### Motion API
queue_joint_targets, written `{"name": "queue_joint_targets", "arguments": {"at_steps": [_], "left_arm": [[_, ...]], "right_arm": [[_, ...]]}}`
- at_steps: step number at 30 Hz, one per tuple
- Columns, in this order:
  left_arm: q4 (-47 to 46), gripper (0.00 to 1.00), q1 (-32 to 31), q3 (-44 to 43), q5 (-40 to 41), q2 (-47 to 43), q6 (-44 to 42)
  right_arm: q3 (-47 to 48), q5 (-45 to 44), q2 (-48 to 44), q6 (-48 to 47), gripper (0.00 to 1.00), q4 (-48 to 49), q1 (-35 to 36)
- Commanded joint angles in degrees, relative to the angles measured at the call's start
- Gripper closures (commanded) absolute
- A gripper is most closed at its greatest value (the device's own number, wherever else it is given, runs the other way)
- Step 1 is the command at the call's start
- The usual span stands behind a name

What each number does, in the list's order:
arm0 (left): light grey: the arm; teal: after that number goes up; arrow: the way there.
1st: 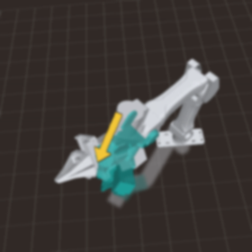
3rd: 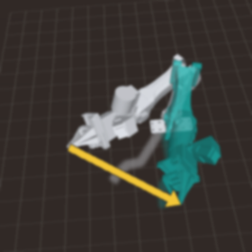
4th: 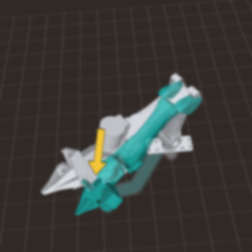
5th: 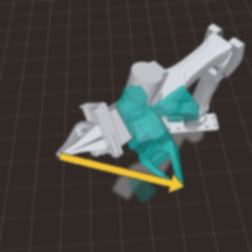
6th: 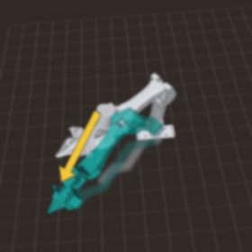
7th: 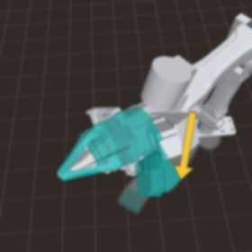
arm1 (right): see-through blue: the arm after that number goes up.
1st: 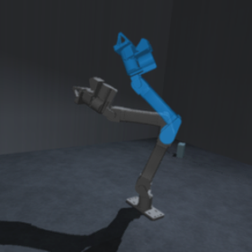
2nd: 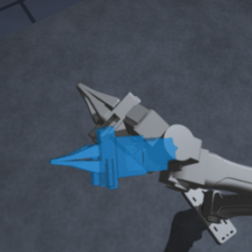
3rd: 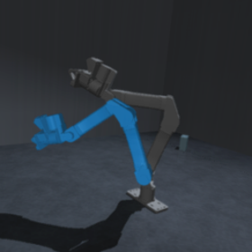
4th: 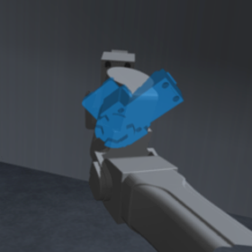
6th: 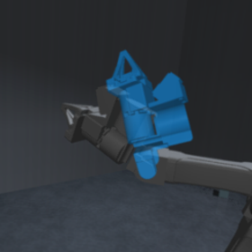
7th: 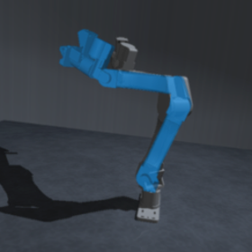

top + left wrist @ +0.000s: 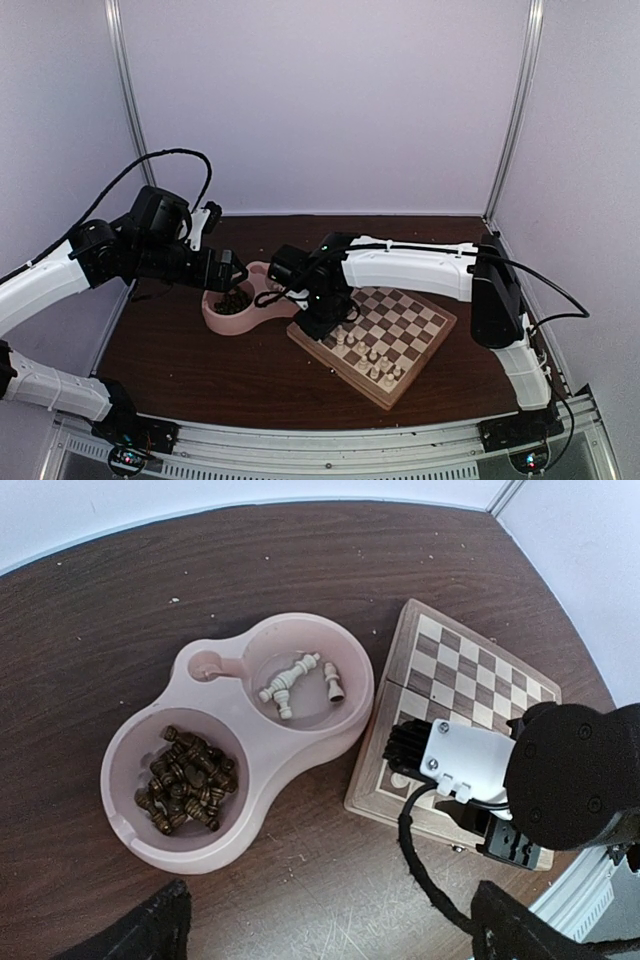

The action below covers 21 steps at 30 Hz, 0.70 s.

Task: Set up the chess pieces on the board
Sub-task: Place the knight on b1.

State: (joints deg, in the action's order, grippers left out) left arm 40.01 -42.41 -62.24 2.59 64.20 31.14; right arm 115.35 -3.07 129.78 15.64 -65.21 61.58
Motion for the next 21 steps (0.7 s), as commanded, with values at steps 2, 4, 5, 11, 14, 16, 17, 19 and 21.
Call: {"name": "queue_joint_targets", "arguments": {"at_steps": [2,4,5,11,14,16,17,19,21], "left_arm": [[-1.1,0.02,0.4,0.4,0.6,-0.1,-0.4],[-1.1,0.02,0.4,0.4,0.7,-0.1,-0.4],[-1.1,0.02,0.4,0.4,0.8,-0.1,-0.4],[-1.1,0.02,0.4,0.5,0.8,0.0,-0.5],[-1.1,0.02,0.4,0.4,0.7,0.0,-0.5],[-1.1,0.02,0.4,0.4,0.7,0.0,-0.5],[-1.1,0.02,0.4,0.4,0.8,0.0,-0.4],[-1.1,0.02,0.4,0.4,0.8,0.1,-0.4],[-1.1,0.02,0.4,0.4,0.7,0.1,-0.4]], "right_arm": [[1.9,-2.0,0.0,0.3,0.73,0.1,-0.3],[1.8,-2.0,-0.2,0.2,0.73,0.5,-0.3],[1.8,-2.0,-0.2,0.3,0.72,0.7,-0.4],[1.8,-2.1,-0.1,0.5,0.72,1.9,-0.7],[1.8,-2.6,0.0,0.6,0.74,2.3,-0.8],[1.7,-2.8,0.0,0.6,0.74,2.6,-0.9],[1.7,-2.8,0.1,0.6,0.74,2.8,-1.1],[1.7,-2.7,0.2,0.6,0.74,3.2,-1.1],[1.7,-2.3,0.3,0.6,0.74,3.5,-1.2]]}}
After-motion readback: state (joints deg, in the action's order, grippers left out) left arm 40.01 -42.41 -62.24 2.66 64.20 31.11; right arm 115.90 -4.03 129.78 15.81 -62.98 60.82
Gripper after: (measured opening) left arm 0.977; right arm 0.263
